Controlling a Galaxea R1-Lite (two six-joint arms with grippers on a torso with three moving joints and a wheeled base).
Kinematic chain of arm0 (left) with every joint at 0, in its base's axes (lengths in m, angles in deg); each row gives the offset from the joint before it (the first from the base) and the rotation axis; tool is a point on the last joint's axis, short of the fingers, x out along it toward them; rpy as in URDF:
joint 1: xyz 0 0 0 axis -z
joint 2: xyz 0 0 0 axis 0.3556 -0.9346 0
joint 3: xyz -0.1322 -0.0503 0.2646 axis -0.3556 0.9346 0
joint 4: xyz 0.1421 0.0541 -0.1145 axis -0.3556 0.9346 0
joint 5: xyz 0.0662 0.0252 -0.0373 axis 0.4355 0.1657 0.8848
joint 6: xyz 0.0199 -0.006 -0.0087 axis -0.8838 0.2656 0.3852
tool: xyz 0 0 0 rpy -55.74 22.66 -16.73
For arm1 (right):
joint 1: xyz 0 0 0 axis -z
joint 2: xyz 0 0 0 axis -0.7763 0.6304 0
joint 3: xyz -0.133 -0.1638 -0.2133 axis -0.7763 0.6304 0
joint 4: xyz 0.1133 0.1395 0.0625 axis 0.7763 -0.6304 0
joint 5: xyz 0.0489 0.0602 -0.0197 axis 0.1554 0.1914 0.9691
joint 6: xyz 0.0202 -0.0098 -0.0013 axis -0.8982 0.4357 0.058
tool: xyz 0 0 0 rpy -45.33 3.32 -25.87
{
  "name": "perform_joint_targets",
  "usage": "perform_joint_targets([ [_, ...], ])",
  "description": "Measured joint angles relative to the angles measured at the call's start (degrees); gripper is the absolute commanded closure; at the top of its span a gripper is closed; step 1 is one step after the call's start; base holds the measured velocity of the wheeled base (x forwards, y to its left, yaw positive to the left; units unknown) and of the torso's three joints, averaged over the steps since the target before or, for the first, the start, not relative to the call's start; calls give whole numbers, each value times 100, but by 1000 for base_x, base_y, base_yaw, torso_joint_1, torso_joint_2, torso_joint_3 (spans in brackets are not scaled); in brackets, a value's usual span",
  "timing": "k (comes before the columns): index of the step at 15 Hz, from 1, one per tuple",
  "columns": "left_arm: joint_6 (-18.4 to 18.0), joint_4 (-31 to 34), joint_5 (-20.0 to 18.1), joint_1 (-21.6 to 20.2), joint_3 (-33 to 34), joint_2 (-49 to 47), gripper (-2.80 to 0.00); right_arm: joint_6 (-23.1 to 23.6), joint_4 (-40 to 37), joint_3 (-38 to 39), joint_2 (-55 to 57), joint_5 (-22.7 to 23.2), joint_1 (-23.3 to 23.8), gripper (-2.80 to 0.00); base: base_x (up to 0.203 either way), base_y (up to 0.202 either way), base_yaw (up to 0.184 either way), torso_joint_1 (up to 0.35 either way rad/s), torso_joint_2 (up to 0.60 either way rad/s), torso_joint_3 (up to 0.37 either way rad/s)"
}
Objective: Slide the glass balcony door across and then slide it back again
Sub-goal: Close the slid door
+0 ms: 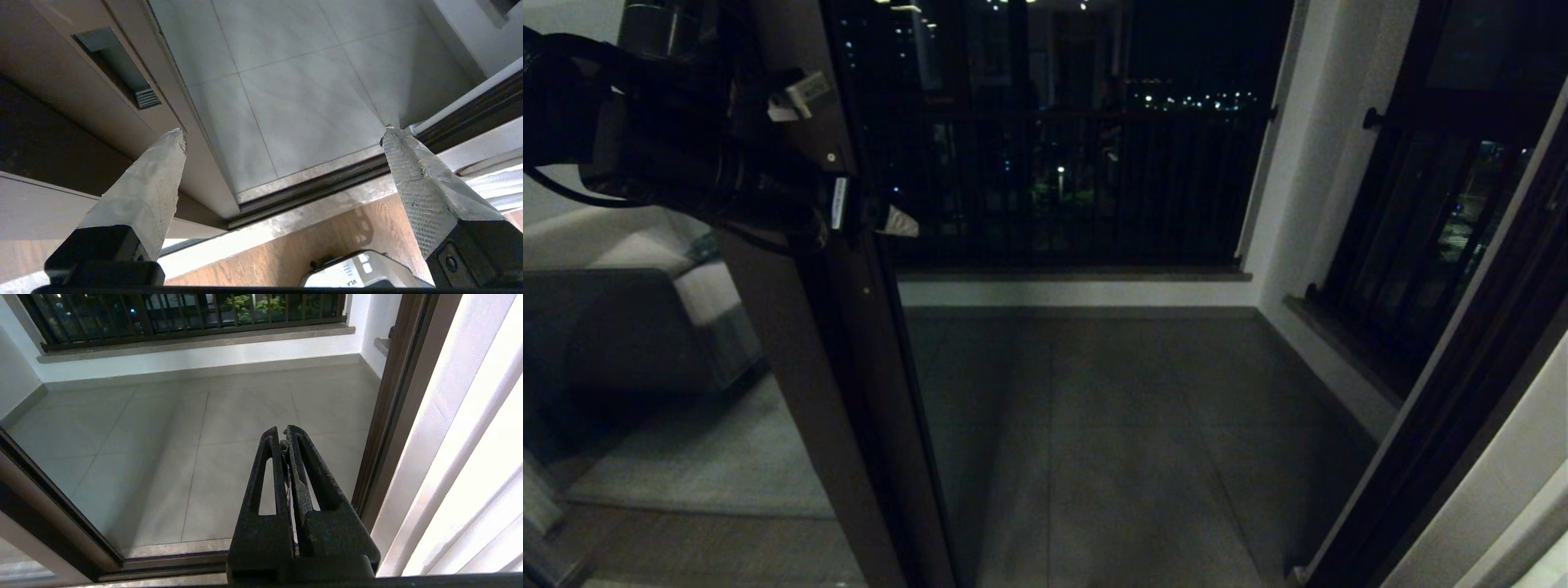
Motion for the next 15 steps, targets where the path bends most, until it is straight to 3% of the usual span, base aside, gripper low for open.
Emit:
perform_joint_targets([
  [15, -31, -15, 112, -43, -646, -689, -280, -1, 0, 0, 0, 0, 0, 0, 0, 0, 0, 0, 0, 0],
])
